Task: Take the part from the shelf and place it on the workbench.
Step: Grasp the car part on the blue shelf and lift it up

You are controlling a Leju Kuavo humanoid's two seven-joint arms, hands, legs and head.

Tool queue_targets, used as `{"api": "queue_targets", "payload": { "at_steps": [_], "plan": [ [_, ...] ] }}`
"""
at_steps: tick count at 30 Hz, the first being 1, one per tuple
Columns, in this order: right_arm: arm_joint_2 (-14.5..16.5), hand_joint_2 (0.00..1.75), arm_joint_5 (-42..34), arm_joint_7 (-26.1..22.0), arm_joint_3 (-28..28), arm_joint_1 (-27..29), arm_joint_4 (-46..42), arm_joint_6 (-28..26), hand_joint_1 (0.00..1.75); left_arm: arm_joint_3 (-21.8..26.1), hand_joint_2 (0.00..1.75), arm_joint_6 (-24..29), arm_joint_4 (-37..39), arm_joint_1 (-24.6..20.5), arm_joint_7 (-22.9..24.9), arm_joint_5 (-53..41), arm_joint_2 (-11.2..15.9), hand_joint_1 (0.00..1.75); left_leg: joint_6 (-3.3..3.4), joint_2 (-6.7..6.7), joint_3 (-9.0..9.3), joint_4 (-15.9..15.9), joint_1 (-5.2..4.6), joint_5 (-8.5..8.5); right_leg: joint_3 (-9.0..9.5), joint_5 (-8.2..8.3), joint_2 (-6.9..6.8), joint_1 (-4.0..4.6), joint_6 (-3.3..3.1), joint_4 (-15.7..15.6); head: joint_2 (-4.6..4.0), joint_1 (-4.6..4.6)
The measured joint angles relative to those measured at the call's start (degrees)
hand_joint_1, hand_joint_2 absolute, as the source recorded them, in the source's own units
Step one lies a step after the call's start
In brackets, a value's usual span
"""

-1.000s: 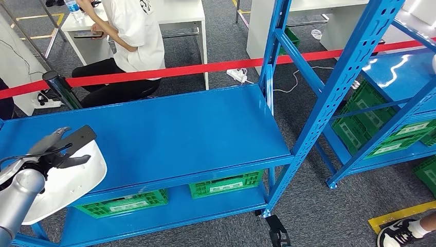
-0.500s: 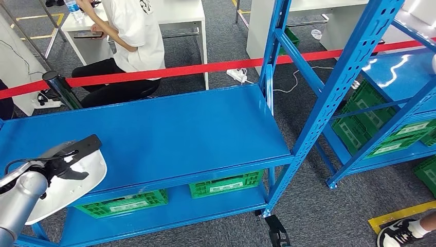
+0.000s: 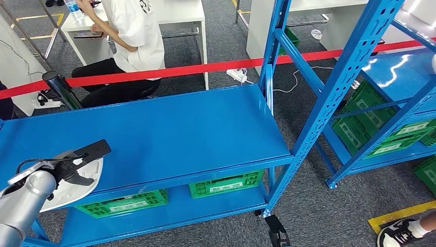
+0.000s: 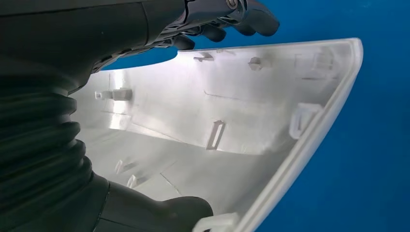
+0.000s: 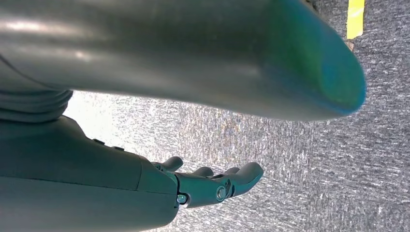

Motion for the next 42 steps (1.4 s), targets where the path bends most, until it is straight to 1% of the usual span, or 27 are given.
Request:
{"api": "queue_targets", "payload": {
  "at_steps": [4, 14, 42],
  "plan": [
    [0.0, 0.0, 0.0, 0.0, 0.0, 0.0, 0.0, 0.0, 0.0, 0.0, 1.75, 0.0, 0.1, 0.0, 0.0, 0.0, -0.2, 1.75, 0.0, 0.0, 0.0, 0.0, 0.0, 0.0, 0.0, 0.0, 0.0, 0.0, 0.0, 0.0, 0.0, 0.0],
    [0.0, 0.0, -0.1, 0.0, -0.1, 0.0, 0.0, 0.1, 0.0, 0.0, 1.75, -1.2, 0.1, 0.0, -1.0, 0.2, -0.5, 1.75, 0.0, 0.0, 0.0, 0.0, 0.0, 0.0, 0.0, 0.0, 0.0, 0.0, 0.0, 0.0, 0.0, -0.01],
    [0.3, 0.0, 0.5, 0.1, -0.5, -0.5, 0.0, -0.2, 0.0, 0.0, 1.75, -0.1, 0.1, 0.0, -2.8, 0.3, -0.2, 1.75, 0.0, 0.0, -0.01, 0.0, 0.0, 0.0, 0.01, 0.0, 0.0, 0.0, 0.0, 0.0, 0.0, 0.0]
  ]
}}
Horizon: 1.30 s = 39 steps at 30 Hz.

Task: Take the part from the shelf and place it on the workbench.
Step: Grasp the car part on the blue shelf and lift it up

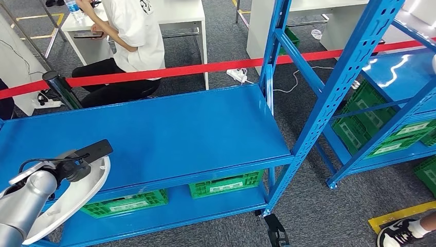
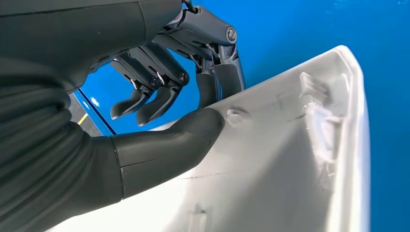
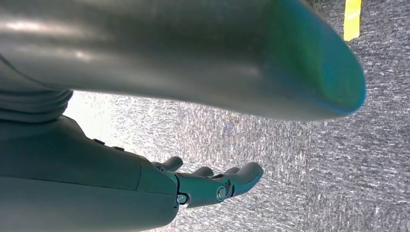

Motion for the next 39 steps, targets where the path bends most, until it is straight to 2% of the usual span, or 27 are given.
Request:
{"api": "queue_targets", "payload": {
  "at_steps": [14, 20, 23, 27, 31, 34, 39],
  "plan": [
    [0.0, 0.0, 0.1, -0.2, 0.0, -0.1, 0.0, 0.3, 0.0, 0.0, 1.75, 0.9, 0.0, 0.2, -1.5, -0.1, 0.1, 1.75, 0.0, 0.0, 0.0, 0.0, 0.0, 0.0, 0.0, 0.0, 0.0, 0.0, 0.0, 0.0, 0.0, 0.0],
    [0.0, 0.0, 0.1, -0.2, 0.0, -0.1, 0.0, 0.4, 0.0, 0.0, 1.75, 3.9, -0.1, 0.7, -4.7, -0.5, 0.1, 1.75, 0.0, 0.0, 0.0, 0.0, 0.0, 0.0, -0.01, 0.0, 0.0, 0.0, 0.0, 0.0, 0.0, -0.01],
    [0.0, 0.0, 0.0, -0.2, -0.1, -0.1, 0.0, 0.3, 0.0, 0.0, 1.75, 7.9, -0.2, 0.9, -6.6, -0.6, -0.1, 1.75, 0.0, 0.0, 0.0, 0.0, 0.0, 0.0, -0.02, 0.0, 0.0, 0.0, 0.0, 0.0, 0.0, -0.01],
    [0.1, 0.0, -0.3, -0.8, -0.5, 0.0, 0.0, 0.1, 0.0, 0.4, 1.75, 15.3, -0.9, 0.9, -11.5, 1.4, -0.8, 1.75, 0.0, 0.0, 0.0, 0.0, 0.0, 0.0, -0.02, 0.0, 0.0, -0.01, 0.0, 0.0, 0.0, 0.0],
    [0.2, 0.0, -0.6, -1.1, -1.1, 0.0, 0.0, -0.3, 0.0, 2.8, 1.75, 21.6, -2.0, 0.8, -19.7, 6.3, -2.3, 1.75, 0.0, 0.0, 0.0, 0.0, -0.01, 0.0, -0.02, 0.01, 0.0, -0.02, 0.01, 0.0, 0.0, 0.0],
    [0.2, 0.0, -0.6, -1.2, -1.4, 0.0, 0.0, -0.5, 0.0, 5.4, 1.75, 23.0, -3.2, 0.3, -24.5, 10.3, -3.6, 1.75, 0.0, 0.0, 0.0, 0.0, -0.01, 0.0, -0.02, 0.03, 0.0, -0.03, 0.04, 0.0, 0.0, 0.0],
    [0.2, 0.0, -0.5, -1.2, -2.0, 0.1, 0.0, -0.6, 0.0, 10.4, 1.75, 21.9, -6.0, -0.9, -31.8, 20.2, -5.5, 1.75, 0.01, 0.02, 0.01, 0.0, -0.01, 0.0, -0.03, 0.03, 0.0, -0.02, 0.05, 0.0, 0.0, 0.0]
  ]
}}
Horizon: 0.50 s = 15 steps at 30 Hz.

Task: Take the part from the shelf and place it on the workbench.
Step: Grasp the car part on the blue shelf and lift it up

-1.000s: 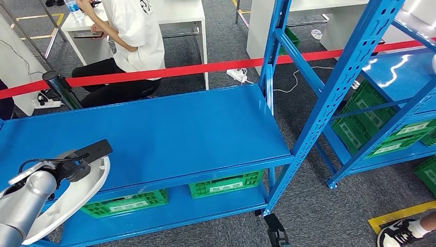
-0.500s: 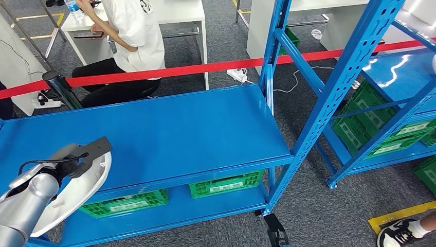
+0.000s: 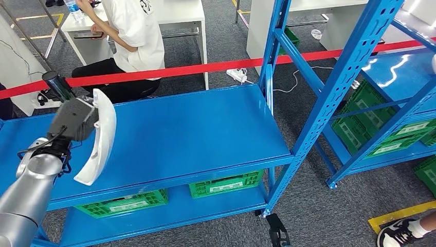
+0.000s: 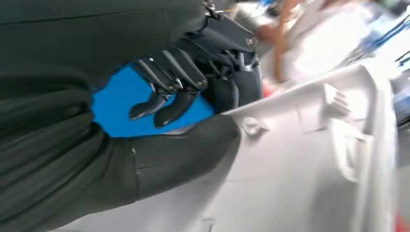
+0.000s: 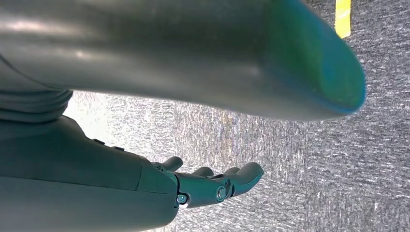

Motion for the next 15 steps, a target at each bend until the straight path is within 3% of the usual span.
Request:
{"api": "queue_targets", "payload": {
  "at_steps": [3, 9, 15],
  "plan": [
    [0.0, 0.0, 0.4, 0.0, -0.3, 0.1, 0.0, 0.0, 0.0, 3.2, 1.75, -1.4, -3.9, -0.2, -3.6, 8.8, -1.1, 1.75, 0.0, 0.0, 0.0, 0.0, 0.0, 0.0, 0.01, 0.0, 0.0, 0.0, 0.0, 0.0, 0.0, -0.01],
    [0.0, 0.0, 1.6, 0.3, -0.4, 0.6, 0.0, 0.0, 0.0, 5.4, 1.75, -3.6, -19.9, 3.3, -2.1, 31.0, -0.4, 1.75, 0.03, 0.05, -0.01, 0.0, 0.0, -0.03, 0.0, -0.01, 0.03, 0.01, 0.0, 0.0, 0.0, 0.0],
    [0.0, 0.0, 2.0, 0.2, -0.5, 0.8, 0.0, -0.2, 0.0, 4.9, 1.75, -2.8, -30.2, 7.2, -2.0, 37.9, 2.0, 1.75, 0.06, 0.06, -0.03, 0.0, 0.0, -0.05, 0.01, -0.01, 0.01, -0.01, 0.01, 0.0, 0.0, -0.01]
  ]
}}
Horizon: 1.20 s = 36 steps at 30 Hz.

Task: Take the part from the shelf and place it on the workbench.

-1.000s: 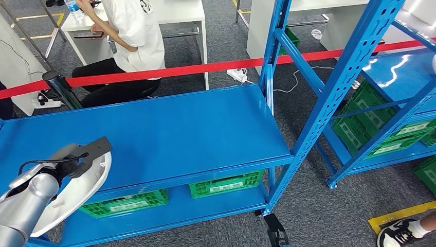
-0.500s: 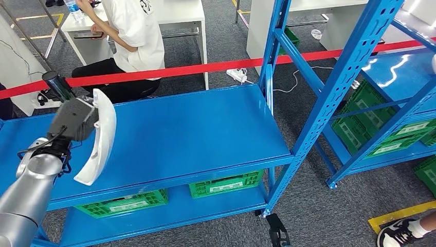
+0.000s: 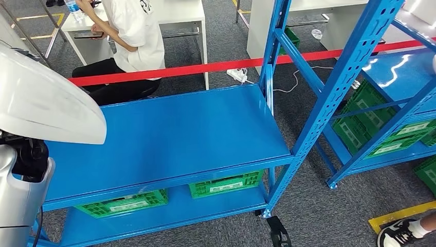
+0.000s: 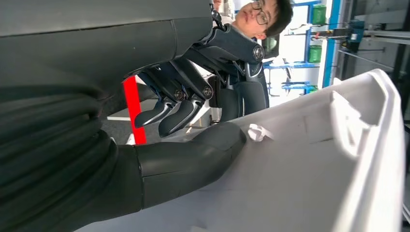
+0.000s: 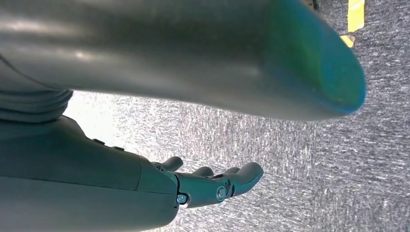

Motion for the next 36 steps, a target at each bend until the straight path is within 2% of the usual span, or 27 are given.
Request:
{"api": "queue_targets", "payload": {
  "at_steps": [4, 6, 7, 9, 10, 11, 12, 14, 15, 16, 17, 19, 20, 21, 22, 24, 25, 26, 27, 28, 30, 31, 32, 34, 35, 36],
  "plan": [
    [0.2, 0.0, -0.1, -0.3, -0.3, 0.0, 0.0, 0.0, 0.0, -0.7, 1.75, -0.6, -2.1, 0.9, 0.0, 2.1, 0.9, 1.75, 1.1, 0.08, 0.18, -0.4, -0.16, 0.36, 0.15, 0.35, -0.02, -0.21, 0.83, -0.4, 0.0, -0.03],
    [0.2, 0.0, -0.3, -0.3, -0.5, 0.0, 0.0, 0.0, 0.0, -1.2, 1.75, -0.9, -2.7, 1.0, 0.0, 2.7, 1.0, 1.75, 1.49, 0.28, 0.68, -1.8, 0.3, 1.31, -0.33, -0.77, 0.01, -0.05, 1.15, 0.8, 0.0, 0.04],
    [0.2, 0.0, -0.4, -0.3, -0.6, 0.0, 0.0, 0.0, 0.0, -1.4, 1.75, -1.0, -2.8, 1.0, 0.0, 2.9, 1.0, 1.75, 1.58, 0.4, 0.78, -2.3, 0.59, 1.7, -1.27, -2.31, 0.0, -0.04, 1.31, 3.0, 0.0, 0.17],
    [0.2, 0.0, -0.5, -0.3, -0.8, 0.0, 0.0, 0.0, 0.0, -1.9, 1.75, -1.0, -3.0, 1.3, 0.1, 3.0, 1.0, 1.75, 1.57, 0.49, 0.39, -2.3, 0.71, 1.98, -4.4, -6.08, 0.01, -0.32, 1.75, 10.0, 0.0, 0.41],
    [0.2, 0.0, -0.6, -0.3, -0.9, 0.0, 0.0, -0.1, 0.0, -2.2, 1.75, -1.0, -3.0, 1.5, 0.1, 3.1, 1.0, 1.75, 1.45, 0.51, 0.06, -2.1, 0.8, 2.06, -5.78, -7.24, 0.0, -0.55, 2.02, 13.1, 0.0, 0.49],
    [0.2, 0.0, -0.7, -0.3, -1.1, 0.0, 0.0, -0.2, 0.0, -2.4, 1.75, -1.0, -3.0, 1.7, 0.1, 3.1, 1.0, 1.75, 1.28, 0.53, -0.32, -1.8, 0.95, 2.14, -6.34, -7.35, -0.01, -0.8, 2.31, 14.4, 0.0, 0.5],
    [0.2, 0.0, -0.8, -0.3, -1.2, 0.0, 0.0, -0.3, 0.0, -2.6, 1.75, -1.0, -3.1, 1.9, 0.2, 3.2, 1.0, 1.75, 1.05, 0.53, -0.78, -1.4, 1.2, 2.19, -5.79, -6.37, -0.03, -1.07, 2.65, 13.4, 0.0, 0.5],
    [0.2, 0.0, -1.0, -0.3, -1.4, -0.1, 0.0, -0.5, 0.0, -2.9, 1.75, -1.1, -3.4, 2.0, 0.2, 3.4, 1.0, 1.75, 0.22, 0.48, -1.95, 0.0, 1.8, 2.18, -2.54, -3.32, -0.03, -1.63, 3.49, 7.2, 0.0, 0.56],
    [0.3, 0.0, -1.0, -0.3, -1.6, -0.1, 0.0, -0.6, 0.0, -3.0, 1.75, -1.1, -3.7, 2.0, 0.2, 3.4, 1.0, 1.75, -0.35, 0.41, -2.56, 0.8, 1.93, 2.08, -1.33, -2.19, 0.09, -1.79, 3.63, 4.3, 0.0, 0.76],
    [0.4, 0.0, -1.1, -0.3, -1.7, -0.2, 0.0, -0.7, 0.0, -3.1, 1.75, -1.1, -4.0, 2.0, 0.2, 3.5, 1.0, 1.75, -0.89, 0.33, -3.03, 1.3, 1.92, 2.05, -0.82, -1.64, 0.21, -1.85, 3.4, 2.9, 0.0, 0.92],
    [0.5, 0.0, -1.1, -0.3, -1.8, -0.2, 0.0, -0.7, 0.0, -3.1, 1.75, -1.1, -4.2, 2.0, 0.2, 3.5, 1.0, 1.75, -1.38, 0.25, -3.29, 1.5, 1.79, 2.15, -1.09, -1.56, 0.35, -1.76, 2.88, 2.8, 0.0, 1.1],
    [0.5, 0.0, -1.2, -0.3, -1.9, -0.2, 0.0, -0.7, 0.0, -3.3, 1.75, -1.1, -4.4, 2.0, 0.2, 3.5, 1.0, 1.75, -2.09, 0.2, -3.5, 1.2, 1.75, 2.68, -1.72, -0.9, 0.35, -1.68, 1.51, 3.0, 0.0, 1.16],
    [0.5, 0.0, -1.2, -0.3, -1.9, -0.3, 0.0, -0.7, 0.0, -3.3, 1.75, -1.1, -4.4, 2.1, 0.2, 3.5, 1.1, 1.75, -2.37, 0.22, -3.75, 1.4, 1.81, 2.43, -2.08, -0.49, 0.29, -1.64, 0.94, 3.1, 0.0, 1.13],
    [0.5, 0.0, -1.2, -0.3, -1.9, -0.3, 0.0, -0.7, 0.0, -3.4, 1.75, -1.1, -4.4, 2.1, 0.3, 3.5, 1.2, 1.75, -2.56, 0.25, -4.29, 2.4, 1.88, 1.32, -2.52, 0.01, 0.23, -1.63, 0.43, 3.0, 0.0, 1.05],
    [0.5, 0.0, -1.2, -0.3, -2.0, -0.2, 0.0, -0.8, 0.0, -3.4, 1.75, -1.1, -4.4, 2.2, 0.3, 3.5, 1.3, 1.75, -2.69, 0.28, -5.2, 4.6, 1.9, -0.66, -3.06, 0.55, 0.17, -1.62, 0.02, 2.9, 0.0, 0.98],
    [0.5, 0.0, -1.2, -0.3, -2.1, -0.2, 0.0, -0.8, 0.0, -3.5, 1.75, -1.1, -4.5, 2.3, 0.3, 3.5, 1.3, 1.75, -2.75, 0.3, -7.49, 12.0, 1.84, -5.93, -4.28, 1.56, 0.14, -1.41, -0.41, 2.9, 0.0, 0.92],
    [0.5, 0.0, -1.2, -0.3, -2.1, -0.2, 0.0, -0.8, 0.0, -3.6, 1.75, -1.1, -4.5, 2.4, 0.3, 3.5, 1.3, 1.75, -2.68, 0.3, -8.28, 15.6, 1.8, -7.97, -4.93, 2.06, 0.13, -1.24, -0.51, 2.9, 0.0, 0.93],
    [0.5, 0.0, -1.2, -0.3, -2.2, -0.2, 0.0, -0.8, 0.0, -3.6, 1.75, -1.1, -4.5, 2.5, 0.3, 3.5, 1.3, 1.75, -2.48, 0.3, -8.18, 17.6, 1.73, -9.15, -5.6, 2.59, 0.12, -1.03, -0.59, 2.9, 0.0, 0.93],
    [0.5, 0.0, -1.2, -0.3, -2.2, -0.2, 0.0, -0.8, 0.0, -3.6, 1.75, -1.1, -4.5, 2.6, 0.3, 3.5, 1.3, 1.75, -2.1, 0.29, -6.93, 17.3, 1.58, -9.41, -6.25, 3.12, 0.12, -0.8, -0.64, 2.9, 0.0, 0.92],
    [0.5, 0.0, -1.2, -0.3, -2.2, -0.2, 0.0, -0.8, 0.0, -3.6, 1.75, -1.1, -4.5, 2.6, 0.3, 3.5, 1.3, 1.75, -1.51, 0.28, -4.36, 14.7, 1.32, -8.86, -6.87, 3.67, 0.13, -0.56, -0.67, 2.8, 0.0, 0.93],
    [0.6, 0.0, -1.2, -0.3, -2.2, -0.2, 0.0, -0.8, 0.0, -3.7, 1.75, -1.1, -4.8, 2.4, 0.3, 3.5, 1.3, 1.75, -0.03, 0.35, 1.86, 6.4, 0.54, -7.63, -7.61, 4.75, 0.1, -0.27, -0.56, 2.7, 0.0, 1.05],
    [0.6, 0.0, -1.2, -0.3, -2.2, -0.2, 0.0, -0.8, 0.0, -3.7, 1.75, -1.1, -5.0, 2.2, 0.2, 3.5, 1.3, 1.75, 0.52, 0.4, 3.84, 3.3, 0.15, -7.09, -7.73, 5.25, 0.05, -0.28, -0.32, 2.5, 0.0, 1.08],
    [0.7, 0.0, -1.2, -0.3, -2.3, -0.3, 0.0, -0.8, 0.0, -3.7, 1.75, -1.1, -5.2, 2.0, 0.2, 3.5, 1.2, 1.75, 0.88, 0.45, 4.64, 1.6, -0.18, -6.82, -7.69, 5.72, -0.03, -0.42, 0.04, 2.2, 0.0, 1.11],
    [0.7, 0.0, -1.2, -0.3, -2.3, -0.3, 0.0, -0.7, 0.0, -3.7, 1.75, -1.1, -5.3, 1.7, 0.2, 3.5, 1.2, 1.75, 1.26, 0.45, 4.34, 0.8, -0.53, -5.67, -7.52, 6.78, -0.11, -0.7, 0.94, 1.3, 0.0, 1.01],
    [0.7, 0.0, -1.2, -0.3, -2.3, -0.3, 0.0, -0.7, 0.0, -3.7, 1.75, -1.1, -5.3, 1.6, 0.2, 3.5, 1.1, 1.75, 1.42, 0.54, 4.29, 0.4, -0.43, -4.85, -7.54, 6.93, -0.07, -0.79, 1.29, 1.1, 0.0, 0.96],
    [0.7, 0.0, -1.2, -0.3, -2.3, -0.2, 0.0, -0.7, 0.0, -3.8, 1.75, -1.1, -5.3, 1.6, 0.2, 3.5, 1.1, 1.75, 1.64, 0.61, 4.16, -0.2, -0.27, -3.89, -7.75, 6.16, -0.04, -0.76, 1.55, 1.4, 0.0, 0.96]
  ]
}}
